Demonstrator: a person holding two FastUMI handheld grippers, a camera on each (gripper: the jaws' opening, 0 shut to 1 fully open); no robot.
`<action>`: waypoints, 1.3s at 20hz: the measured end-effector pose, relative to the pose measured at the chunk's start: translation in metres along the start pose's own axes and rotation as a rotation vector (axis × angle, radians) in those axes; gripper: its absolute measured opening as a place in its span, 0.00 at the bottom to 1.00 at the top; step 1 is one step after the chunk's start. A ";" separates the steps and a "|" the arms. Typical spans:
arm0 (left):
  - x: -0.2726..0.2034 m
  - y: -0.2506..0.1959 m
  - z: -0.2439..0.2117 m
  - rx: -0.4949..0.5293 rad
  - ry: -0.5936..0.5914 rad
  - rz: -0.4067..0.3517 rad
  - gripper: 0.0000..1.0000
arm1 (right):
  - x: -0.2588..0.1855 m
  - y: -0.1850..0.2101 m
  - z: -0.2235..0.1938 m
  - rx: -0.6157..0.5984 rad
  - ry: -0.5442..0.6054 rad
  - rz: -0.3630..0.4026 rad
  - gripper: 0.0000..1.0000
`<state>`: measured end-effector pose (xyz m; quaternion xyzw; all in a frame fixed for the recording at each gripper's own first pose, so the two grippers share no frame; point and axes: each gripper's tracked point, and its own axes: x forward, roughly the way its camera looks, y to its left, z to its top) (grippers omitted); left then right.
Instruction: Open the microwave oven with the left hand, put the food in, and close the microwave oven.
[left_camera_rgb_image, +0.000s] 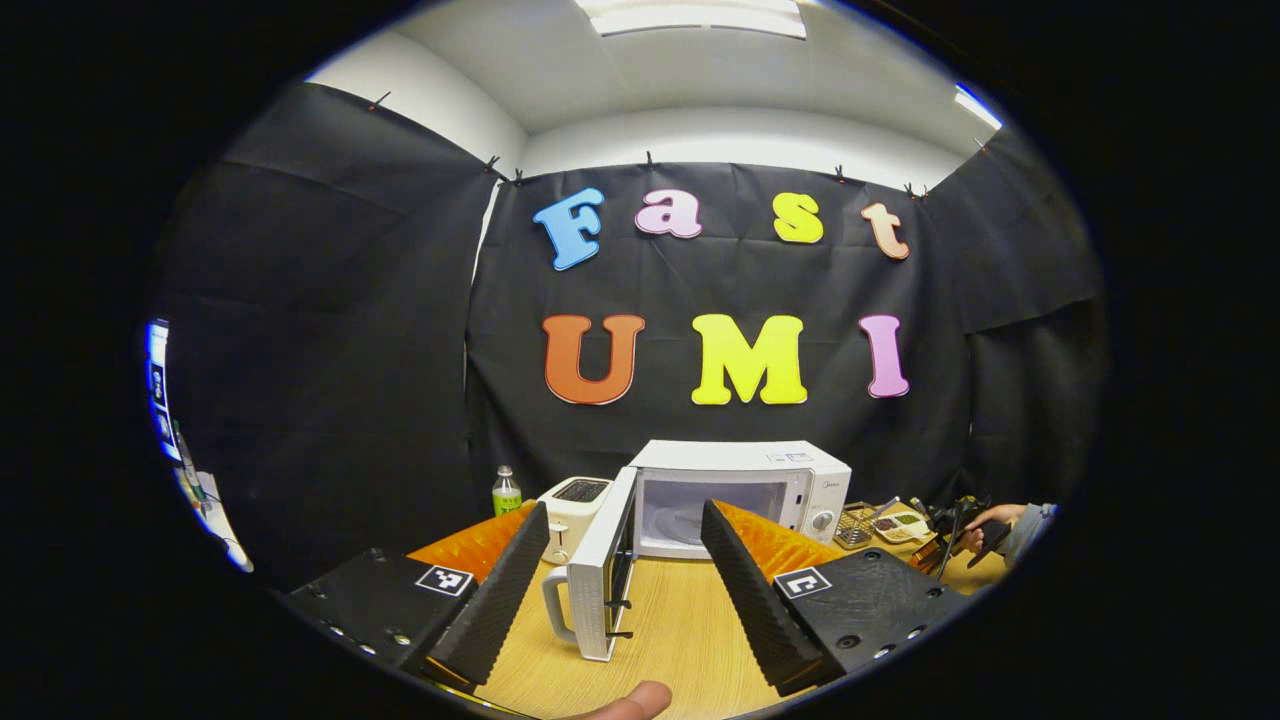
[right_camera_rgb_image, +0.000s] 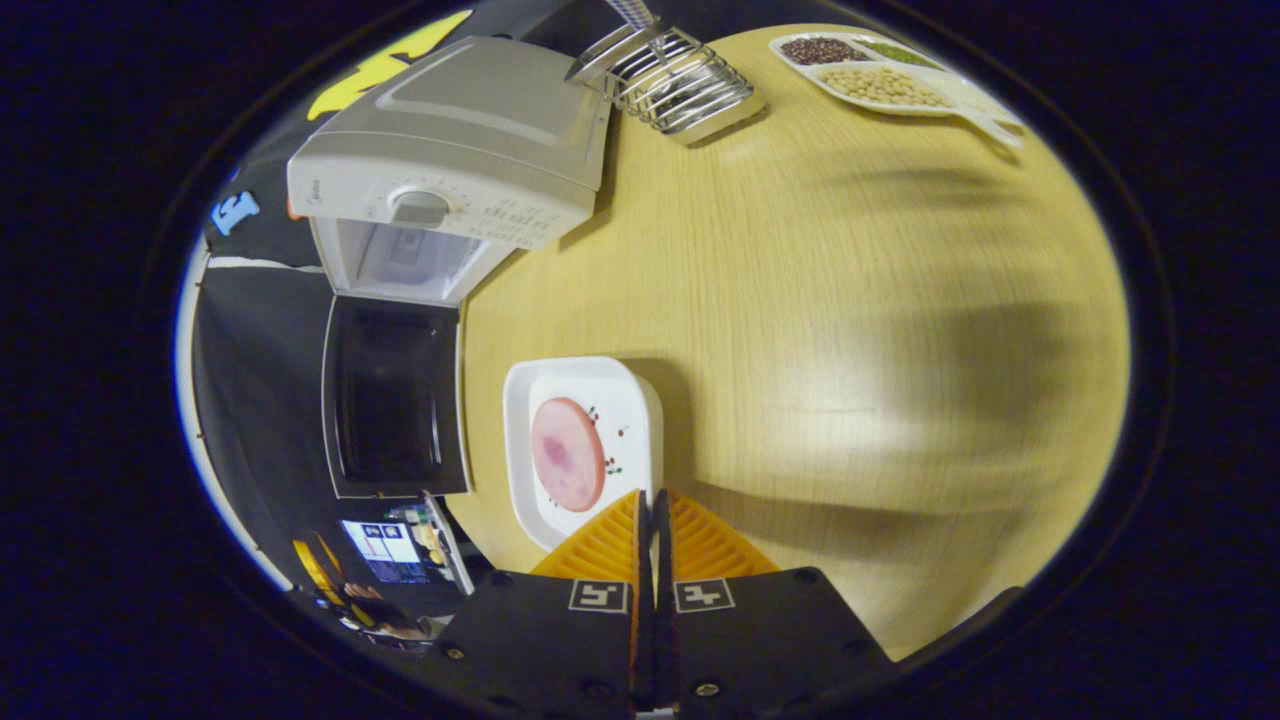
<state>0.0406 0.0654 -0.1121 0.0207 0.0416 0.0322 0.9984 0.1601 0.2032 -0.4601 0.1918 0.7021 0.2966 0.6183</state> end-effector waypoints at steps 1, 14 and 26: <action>-0.001 -0.001 -0.001 0.003 -0.001 -0.005 0.93 | 0.001 0.000 0.001 0.008 -0.007 0.012 0.04; -0.014 0.026 -0.008 0.015 0.001 -0.022 0.93 | -0.023 0.005 0.032 0.157 -0.158 0.029 0.04; -0.014 0.054 -0.025 -0.005 0.032 -0.013 0.93 | 0.022 0.083 0.098 0.364 -0.449 0.118 0.04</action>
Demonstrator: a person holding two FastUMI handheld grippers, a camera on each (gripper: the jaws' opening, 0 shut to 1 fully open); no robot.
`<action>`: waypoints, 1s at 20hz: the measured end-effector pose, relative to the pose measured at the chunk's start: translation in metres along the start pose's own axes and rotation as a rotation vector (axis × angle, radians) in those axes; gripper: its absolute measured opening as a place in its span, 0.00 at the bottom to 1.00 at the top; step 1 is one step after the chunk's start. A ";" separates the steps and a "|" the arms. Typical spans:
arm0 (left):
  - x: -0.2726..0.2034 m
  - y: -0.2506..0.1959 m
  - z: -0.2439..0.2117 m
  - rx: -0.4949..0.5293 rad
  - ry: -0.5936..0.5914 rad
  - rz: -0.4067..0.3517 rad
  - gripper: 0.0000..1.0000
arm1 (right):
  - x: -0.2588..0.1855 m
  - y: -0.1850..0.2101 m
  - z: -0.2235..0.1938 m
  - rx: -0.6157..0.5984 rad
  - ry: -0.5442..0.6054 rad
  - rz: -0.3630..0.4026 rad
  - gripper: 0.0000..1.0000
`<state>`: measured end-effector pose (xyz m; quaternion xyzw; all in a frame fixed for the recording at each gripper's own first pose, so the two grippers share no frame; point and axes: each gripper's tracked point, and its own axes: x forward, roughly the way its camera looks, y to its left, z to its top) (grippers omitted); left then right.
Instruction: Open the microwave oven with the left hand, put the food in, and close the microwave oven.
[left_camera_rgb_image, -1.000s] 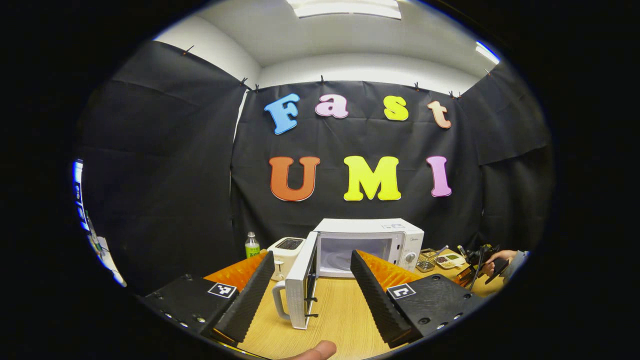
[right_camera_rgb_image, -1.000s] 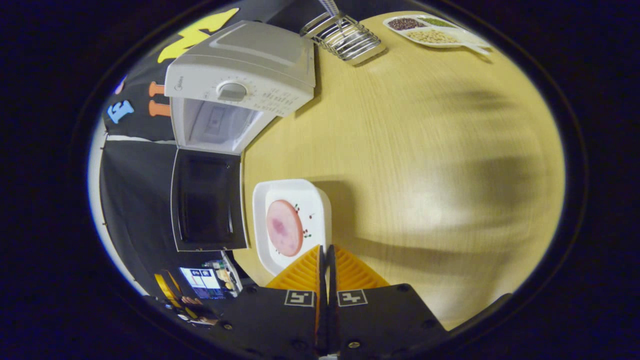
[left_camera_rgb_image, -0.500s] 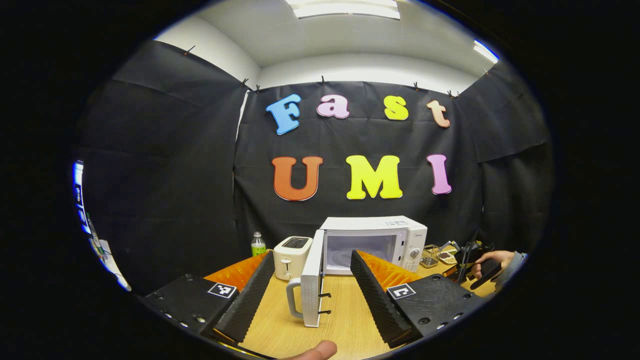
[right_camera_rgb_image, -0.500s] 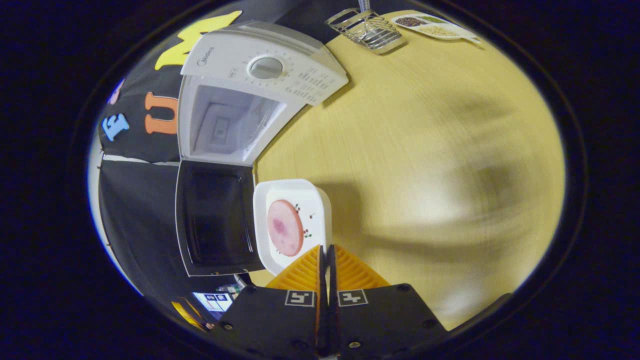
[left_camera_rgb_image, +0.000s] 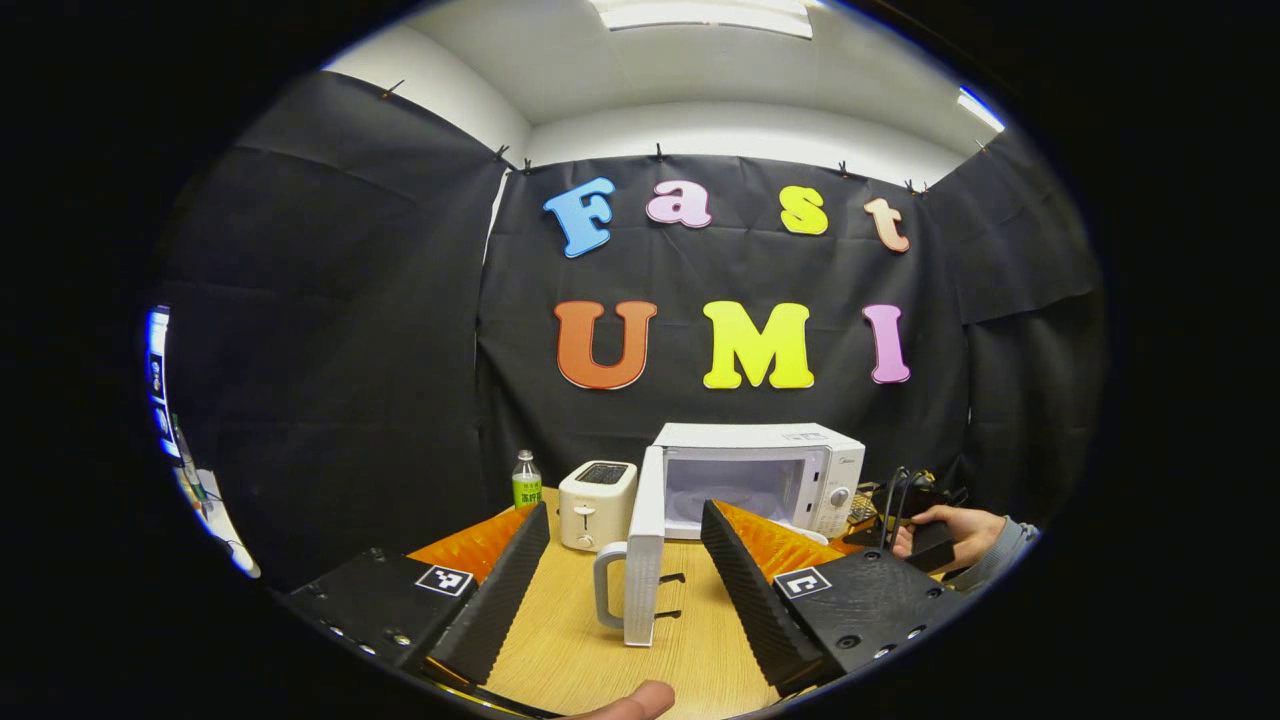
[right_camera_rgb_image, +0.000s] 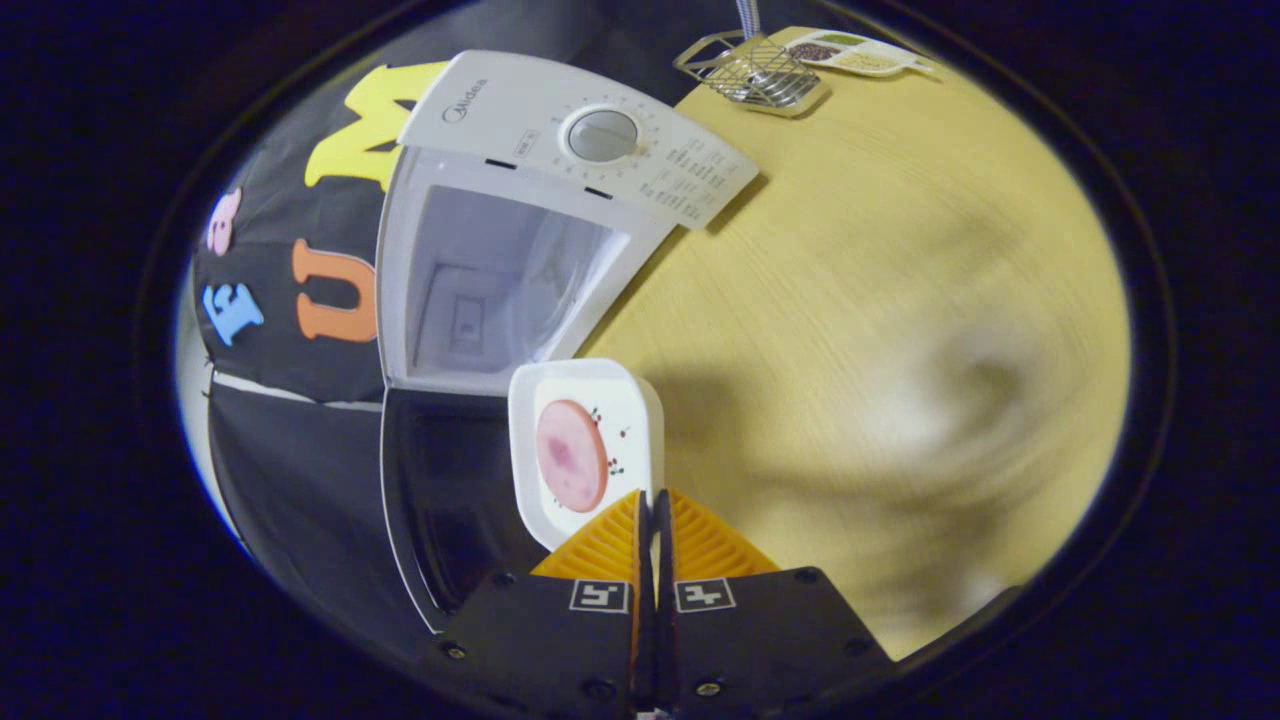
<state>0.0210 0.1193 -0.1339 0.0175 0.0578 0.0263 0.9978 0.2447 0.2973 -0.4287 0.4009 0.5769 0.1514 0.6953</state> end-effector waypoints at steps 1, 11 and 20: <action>0.000 0.002 -0.001 -0.001 0.001 0.001 0.93 | 0.007 0.007 0.004 0.031 -0.038 0.019 0.04; 0.008 0.017 -0.019 -0.037 0.035 -0.001 0.93 | 0.079 0.082 0.049 0.345 -0.381 0.184 0.04; 0.024 0.028 -0.046 -0.057 0.093 -0.002 0.94 | 0.143 0.099 0.102 0.399 -0.614 0.168 0.04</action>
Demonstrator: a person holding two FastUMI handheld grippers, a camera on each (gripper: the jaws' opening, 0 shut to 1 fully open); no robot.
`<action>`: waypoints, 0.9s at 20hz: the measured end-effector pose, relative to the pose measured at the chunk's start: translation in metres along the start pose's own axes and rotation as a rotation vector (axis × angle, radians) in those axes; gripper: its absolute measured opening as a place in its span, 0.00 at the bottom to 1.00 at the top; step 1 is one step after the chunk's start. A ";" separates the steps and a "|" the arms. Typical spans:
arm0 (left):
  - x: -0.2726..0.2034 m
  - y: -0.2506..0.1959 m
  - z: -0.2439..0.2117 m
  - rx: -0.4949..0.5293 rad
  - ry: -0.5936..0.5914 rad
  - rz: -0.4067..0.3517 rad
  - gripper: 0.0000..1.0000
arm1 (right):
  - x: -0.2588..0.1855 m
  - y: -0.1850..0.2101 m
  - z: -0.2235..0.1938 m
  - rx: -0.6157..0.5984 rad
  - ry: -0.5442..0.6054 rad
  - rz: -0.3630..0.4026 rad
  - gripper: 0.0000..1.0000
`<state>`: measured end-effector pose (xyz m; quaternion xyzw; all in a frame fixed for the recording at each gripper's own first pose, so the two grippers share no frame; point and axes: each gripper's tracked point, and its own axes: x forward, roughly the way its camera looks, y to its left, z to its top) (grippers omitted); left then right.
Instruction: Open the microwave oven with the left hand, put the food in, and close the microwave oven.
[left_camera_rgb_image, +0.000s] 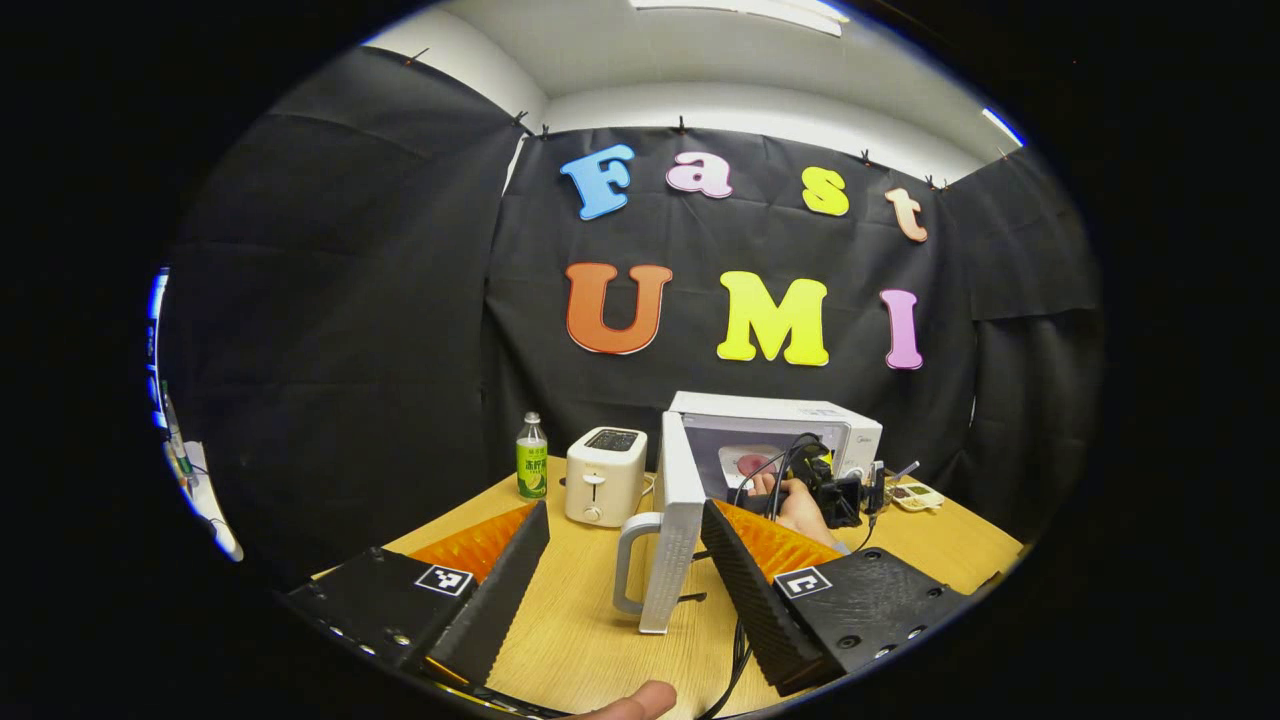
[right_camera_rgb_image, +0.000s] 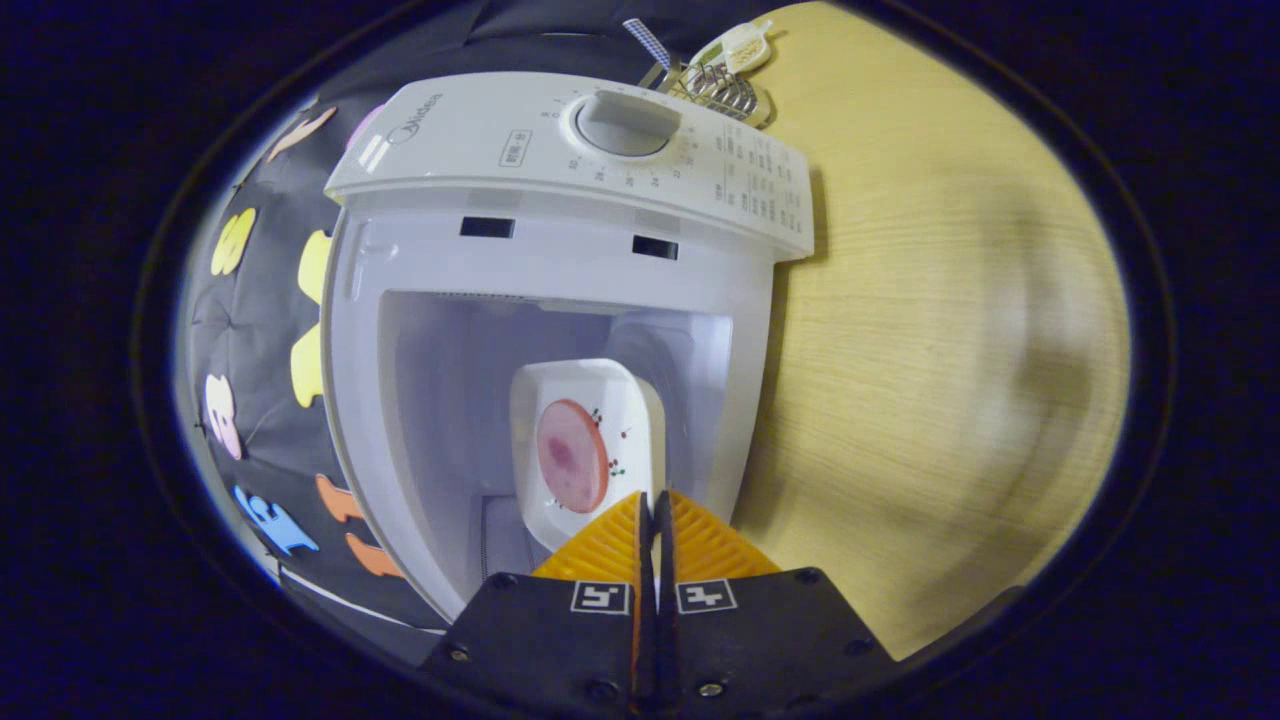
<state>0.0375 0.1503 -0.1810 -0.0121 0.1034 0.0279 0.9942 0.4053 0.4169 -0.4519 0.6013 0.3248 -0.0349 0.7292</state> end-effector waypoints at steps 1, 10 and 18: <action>0.001 0.001 -0.004 -0.003 0.006 0.001 0.93 | 0.006 -0.003 -0.002 -0.005 0.000 -0.010 0.04; 0.009 0.002 -0.021 -0.027 0.028 -0.013 0.93 | 0.022 0.002 0.005 -0.117 -0.073 0.005 0.09; 0.005 0.004 -0.026 -0.034 0.038 0.010 0.94 | 0.017 0.006 -0.013 -0.354 -0.019 0.084 0.24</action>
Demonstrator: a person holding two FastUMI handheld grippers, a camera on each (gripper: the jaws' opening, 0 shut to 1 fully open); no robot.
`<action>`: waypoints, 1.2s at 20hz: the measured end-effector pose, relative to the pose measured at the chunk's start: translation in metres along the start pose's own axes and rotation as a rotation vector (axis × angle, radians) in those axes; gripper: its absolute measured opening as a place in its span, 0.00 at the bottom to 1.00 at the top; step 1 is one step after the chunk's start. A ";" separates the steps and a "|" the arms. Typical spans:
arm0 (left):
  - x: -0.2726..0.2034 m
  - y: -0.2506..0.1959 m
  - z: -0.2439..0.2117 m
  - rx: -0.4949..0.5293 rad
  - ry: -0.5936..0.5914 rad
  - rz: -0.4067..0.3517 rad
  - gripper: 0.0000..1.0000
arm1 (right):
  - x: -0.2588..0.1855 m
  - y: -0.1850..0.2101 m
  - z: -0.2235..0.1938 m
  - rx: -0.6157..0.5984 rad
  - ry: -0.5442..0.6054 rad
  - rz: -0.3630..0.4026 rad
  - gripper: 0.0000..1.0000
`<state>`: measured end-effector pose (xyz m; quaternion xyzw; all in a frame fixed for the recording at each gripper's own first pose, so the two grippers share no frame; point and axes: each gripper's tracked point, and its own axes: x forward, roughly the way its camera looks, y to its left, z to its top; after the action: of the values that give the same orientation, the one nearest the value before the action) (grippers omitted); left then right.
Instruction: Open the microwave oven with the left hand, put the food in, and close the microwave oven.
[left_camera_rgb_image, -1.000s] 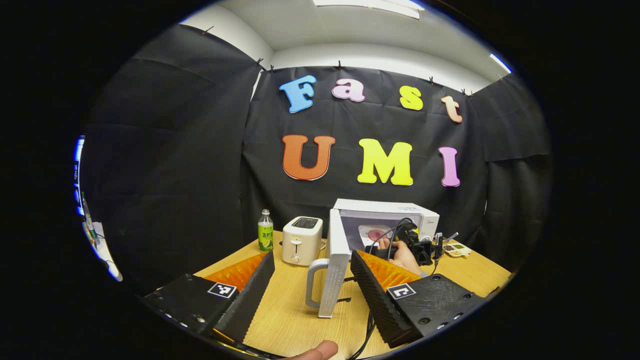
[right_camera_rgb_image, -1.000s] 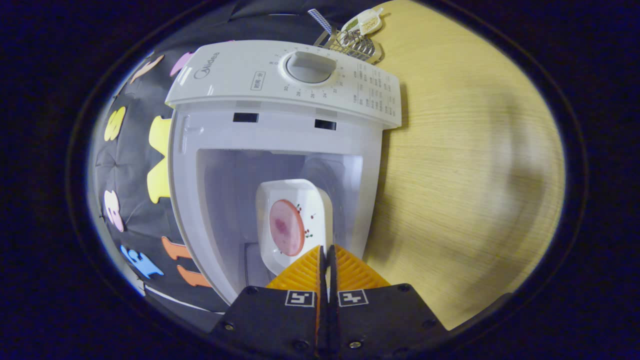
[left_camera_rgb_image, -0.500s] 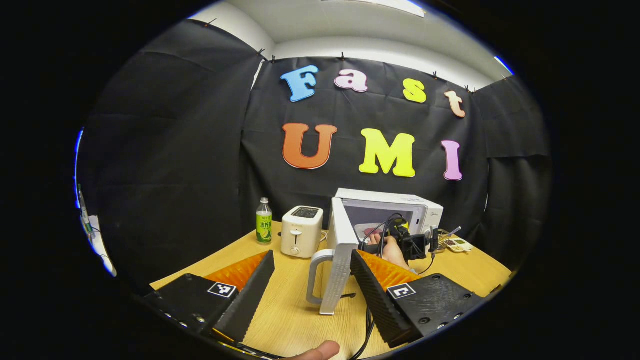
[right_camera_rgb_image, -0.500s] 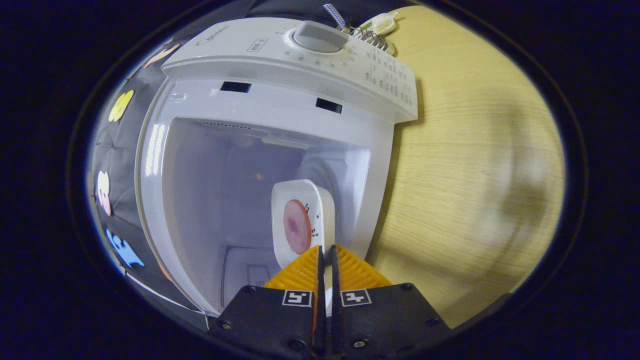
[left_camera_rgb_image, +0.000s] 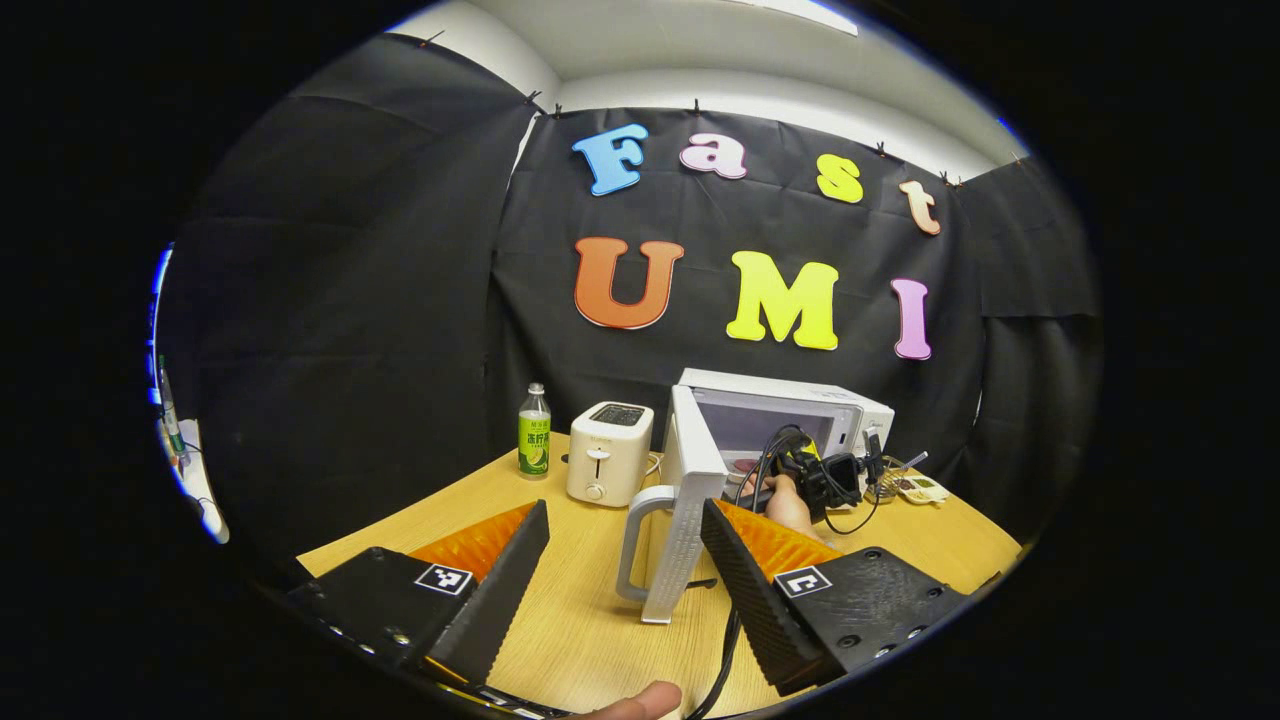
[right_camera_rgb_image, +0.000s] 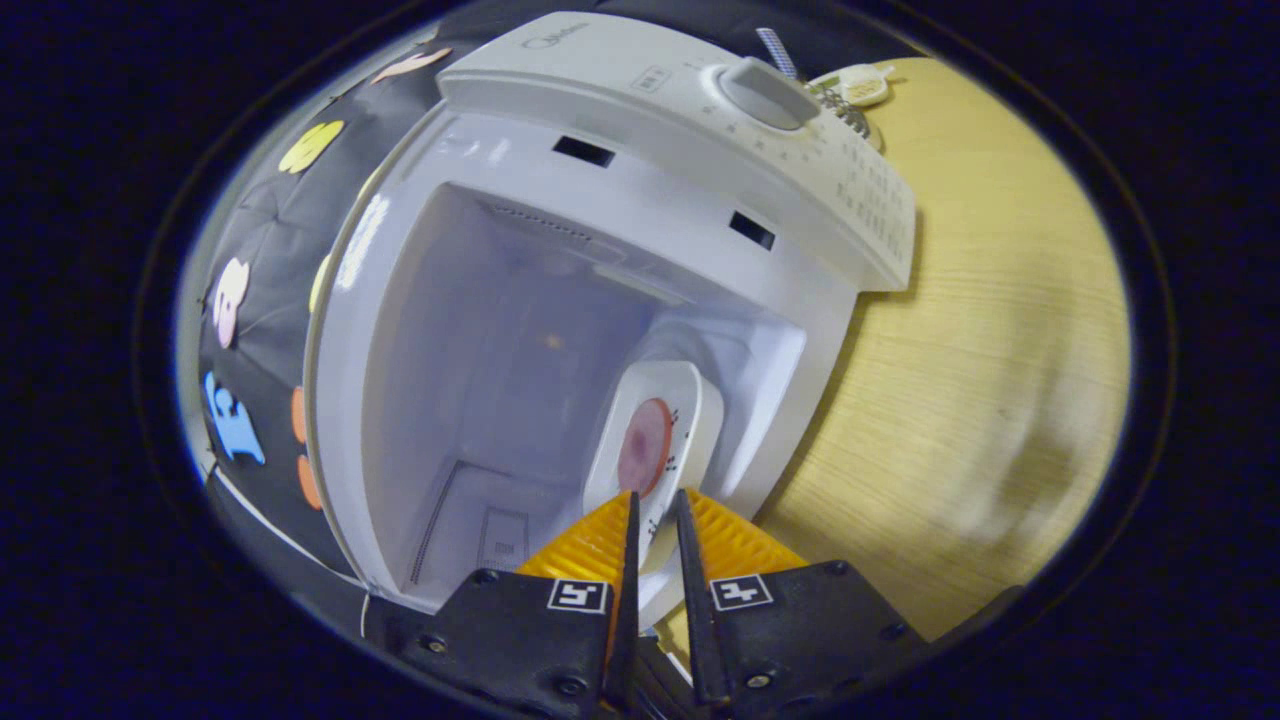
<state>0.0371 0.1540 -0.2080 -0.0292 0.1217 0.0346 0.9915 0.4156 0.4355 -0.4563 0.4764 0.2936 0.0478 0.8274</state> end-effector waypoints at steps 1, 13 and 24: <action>-0.001 0.000 -0.001 -0.001 -0.003 0.002 0.94 | -0.005 0.001 -0.005 -0.032 0.022 0.016 0.31; -0.027 -0.011 0.019 0.043 -0.076 0.002 0.93 | -0.133 0.013 0.040 -0.394 0.039 0.172 1.00; -0.014 0.027 0.017 0.057 -0.059 0.070 0.94 | -0.319 0.039 0.188 -0.878 -0.187 0.233 1.00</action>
<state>0.0253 0.1807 -0.1896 0.0041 0.0944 0.0664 0.9933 0.2614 0.1992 -0.2137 0.1132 0.1140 0.2171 0.9628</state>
